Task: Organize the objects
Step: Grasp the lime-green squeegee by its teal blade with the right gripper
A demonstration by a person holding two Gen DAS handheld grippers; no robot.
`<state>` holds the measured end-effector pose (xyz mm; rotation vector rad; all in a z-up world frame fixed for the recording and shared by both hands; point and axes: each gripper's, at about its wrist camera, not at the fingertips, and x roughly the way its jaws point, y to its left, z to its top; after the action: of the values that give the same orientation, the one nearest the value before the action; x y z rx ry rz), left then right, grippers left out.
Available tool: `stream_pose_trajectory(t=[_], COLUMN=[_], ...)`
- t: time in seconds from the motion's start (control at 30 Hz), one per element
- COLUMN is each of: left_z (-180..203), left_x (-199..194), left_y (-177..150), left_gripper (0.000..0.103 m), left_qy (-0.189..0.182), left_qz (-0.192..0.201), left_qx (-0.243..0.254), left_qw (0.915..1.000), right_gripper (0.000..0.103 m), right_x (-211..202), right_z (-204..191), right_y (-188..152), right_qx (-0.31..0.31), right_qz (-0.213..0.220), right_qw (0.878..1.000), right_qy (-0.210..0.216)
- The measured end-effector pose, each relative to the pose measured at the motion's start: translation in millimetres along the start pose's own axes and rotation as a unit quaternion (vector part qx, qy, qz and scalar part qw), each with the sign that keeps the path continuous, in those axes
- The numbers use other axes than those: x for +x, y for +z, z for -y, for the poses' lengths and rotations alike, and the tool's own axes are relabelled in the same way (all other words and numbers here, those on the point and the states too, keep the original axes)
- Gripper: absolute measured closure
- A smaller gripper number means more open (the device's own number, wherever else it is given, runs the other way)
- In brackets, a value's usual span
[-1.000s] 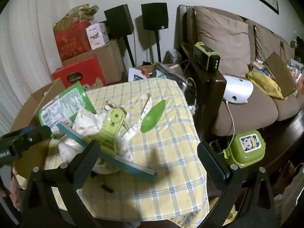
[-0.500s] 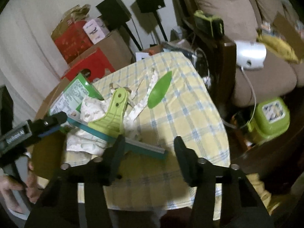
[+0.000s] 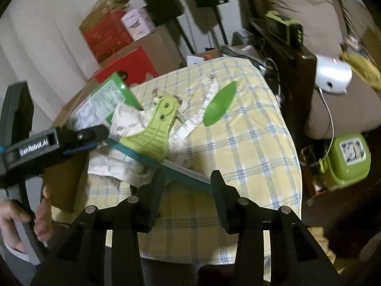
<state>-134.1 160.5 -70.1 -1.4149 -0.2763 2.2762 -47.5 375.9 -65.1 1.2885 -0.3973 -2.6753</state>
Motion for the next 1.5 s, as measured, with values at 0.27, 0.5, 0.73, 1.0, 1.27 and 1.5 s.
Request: stream_pose_trajectory(t=[0.27,0.5,0.73,1.0,1.27,1.5], left_z=[-4.5,-4.9,-4.9,7.3,12.9,11.8], left_x=[7.9,6.5,12.7,31.7,36.4,29.9], left_y=[6.3,8.9,13.1,14.5,15.5,15.4], left_gripper=[0.035,0.042,0.051,0.051,0.073,0.082], left_qy=[-0.017,-0.019,-0.025,-0.031,-0.016,-0.036], left_qz=[-0.009,-0.006,-0.018,-0.041,-0.030,-0.025], left_qx=[-0.024,-0.025,-0.033,-0.029,-0.037,-0.041], left_qw=[0.9995,0.9995,0.9990,0.9982,0.9987,0.9982], right_gripper=[0.061,0.061,0.061,0.061,0.061,0.061], right_x=[17.4,4.2,10.9,29.2,28.9,27.0], right_z=[-13.8,-6.0,-3.1,-11.8,-11.0,-12.1], right_y=[-1.6,-0.4,4.3,-3.0,-2.5,-1.0], right_qx=[-0.046,-0.019,-0.034,-0.056,-0.054,-0.072], right_qz=[-0.015,0.001,-0.002,-0.020,-0.020,-0.017], right_qw=[0.999,1.000,0.999,0.998,0.998,0.997], right_qy=[-0.004,0.013,-0.009,-0.010,-0.004,-0.010])
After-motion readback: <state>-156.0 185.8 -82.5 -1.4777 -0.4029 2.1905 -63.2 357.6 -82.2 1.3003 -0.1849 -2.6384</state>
